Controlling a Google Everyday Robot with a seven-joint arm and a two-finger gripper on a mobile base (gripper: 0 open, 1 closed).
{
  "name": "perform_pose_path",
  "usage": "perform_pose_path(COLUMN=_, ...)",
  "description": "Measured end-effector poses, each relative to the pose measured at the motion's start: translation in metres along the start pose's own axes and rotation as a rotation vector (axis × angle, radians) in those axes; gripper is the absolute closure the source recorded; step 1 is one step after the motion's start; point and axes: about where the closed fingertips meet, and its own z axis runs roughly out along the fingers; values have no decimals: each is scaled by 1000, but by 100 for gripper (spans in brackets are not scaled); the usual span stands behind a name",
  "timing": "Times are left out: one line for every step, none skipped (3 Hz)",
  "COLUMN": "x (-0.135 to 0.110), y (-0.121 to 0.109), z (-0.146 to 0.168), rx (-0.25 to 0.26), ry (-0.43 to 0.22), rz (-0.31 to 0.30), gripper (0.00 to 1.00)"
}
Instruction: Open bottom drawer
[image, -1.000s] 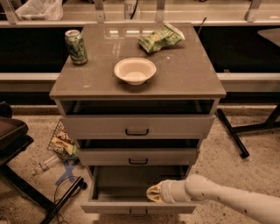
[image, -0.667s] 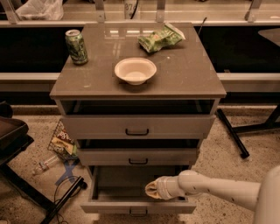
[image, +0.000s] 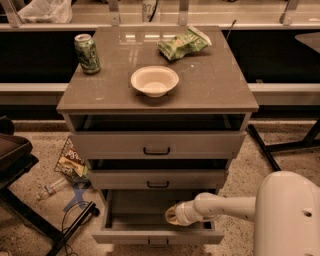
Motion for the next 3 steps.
perform_pose_path(x=16, y=6, z=26, rx=-20, ry=7, rz=44, gripper=100)
perform_pose_path(x=33, y=6, z=65, rx=-44, ry=2, rz=94, gripper=100)
perform_pose_path(x=33, y=6, z=65, rx=-44, ry=2, rz=94, gripper=100)
